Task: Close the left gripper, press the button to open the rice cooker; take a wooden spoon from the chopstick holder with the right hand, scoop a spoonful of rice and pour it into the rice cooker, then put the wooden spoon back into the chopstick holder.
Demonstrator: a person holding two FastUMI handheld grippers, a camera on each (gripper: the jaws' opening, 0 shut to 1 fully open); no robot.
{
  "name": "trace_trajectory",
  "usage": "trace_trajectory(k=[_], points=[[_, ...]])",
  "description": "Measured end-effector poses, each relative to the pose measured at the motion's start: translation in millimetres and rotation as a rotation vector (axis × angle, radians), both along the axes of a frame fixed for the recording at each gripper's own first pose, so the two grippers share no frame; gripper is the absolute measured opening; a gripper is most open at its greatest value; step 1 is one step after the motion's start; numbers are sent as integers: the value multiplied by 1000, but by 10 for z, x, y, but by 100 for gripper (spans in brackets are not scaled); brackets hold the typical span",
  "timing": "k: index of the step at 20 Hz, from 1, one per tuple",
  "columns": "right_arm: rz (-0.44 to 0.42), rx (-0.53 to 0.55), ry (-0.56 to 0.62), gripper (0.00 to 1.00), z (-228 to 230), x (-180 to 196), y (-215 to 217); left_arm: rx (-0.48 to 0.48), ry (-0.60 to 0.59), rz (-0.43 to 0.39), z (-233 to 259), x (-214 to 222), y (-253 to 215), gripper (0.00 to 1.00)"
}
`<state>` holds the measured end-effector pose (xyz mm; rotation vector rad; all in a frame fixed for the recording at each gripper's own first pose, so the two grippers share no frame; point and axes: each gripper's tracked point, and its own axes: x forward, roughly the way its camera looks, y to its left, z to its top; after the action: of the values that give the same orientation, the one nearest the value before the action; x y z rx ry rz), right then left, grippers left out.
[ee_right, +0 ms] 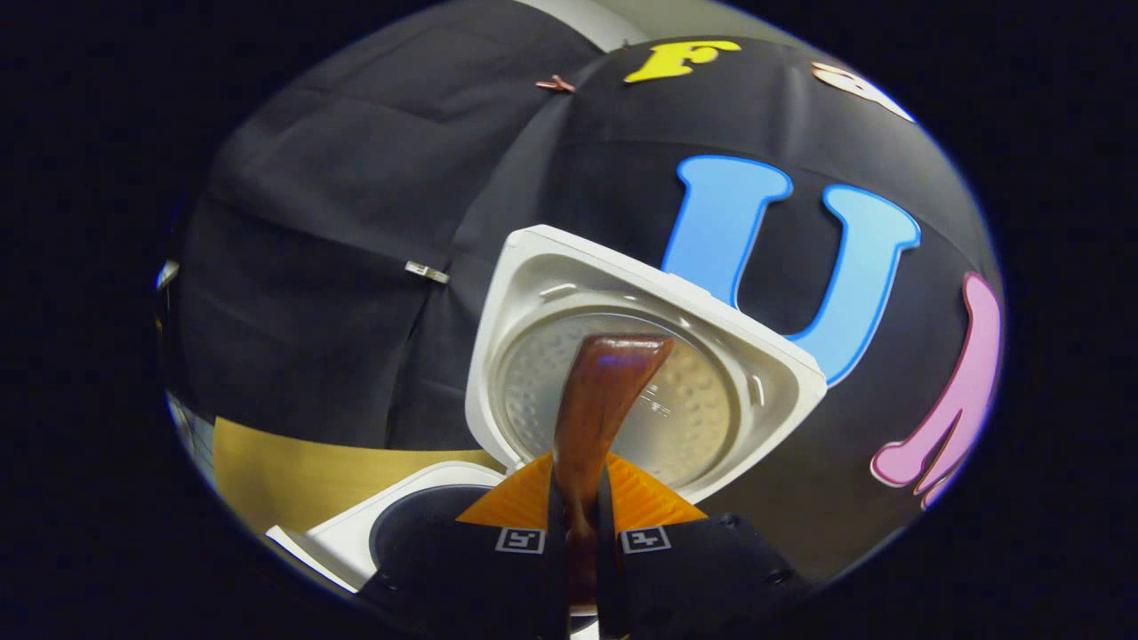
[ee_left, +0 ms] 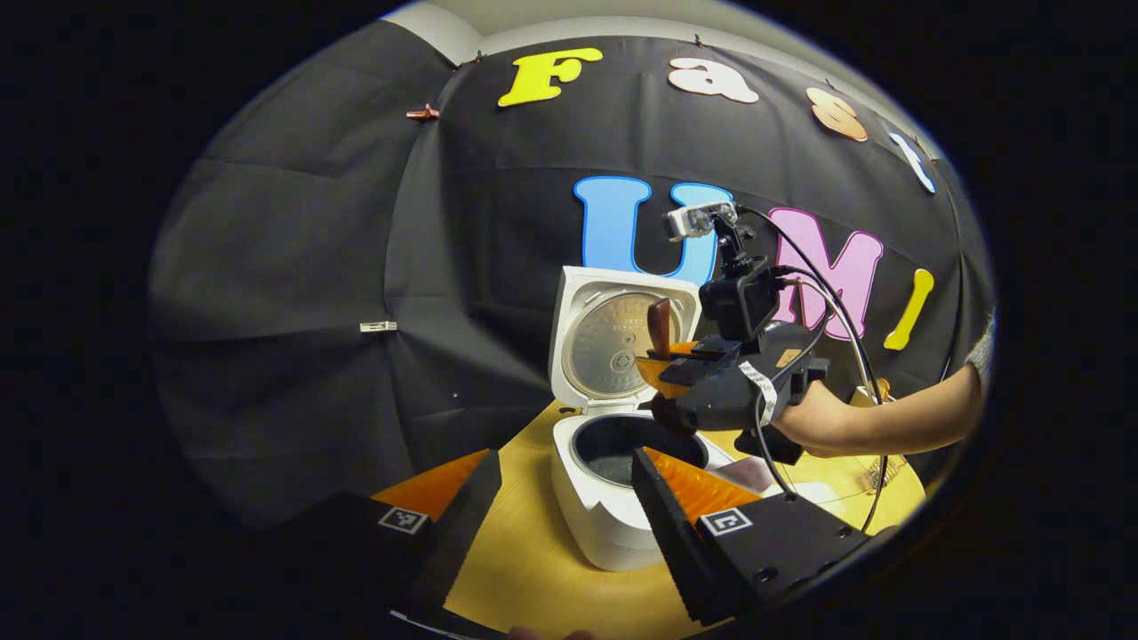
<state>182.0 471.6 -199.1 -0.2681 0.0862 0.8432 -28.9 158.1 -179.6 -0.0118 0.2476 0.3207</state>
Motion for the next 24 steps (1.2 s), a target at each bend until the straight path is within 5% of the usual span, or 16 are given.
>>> trace_trajectory(k=[5,9,15,24], points=[[75,-74,-77,16,-67,-183,129,-2,3,11,-17,-9,22,95],[53,-17,17,16,-66,-163,113,0,4,21,-17,-20,37,95],[-97,220,335,16,-173,71,-249,-10,-3,34,-12,-6,28,95],[-318,777,899,16,-385,323,-927,-5,-8,-3,47,135,-181,95]])
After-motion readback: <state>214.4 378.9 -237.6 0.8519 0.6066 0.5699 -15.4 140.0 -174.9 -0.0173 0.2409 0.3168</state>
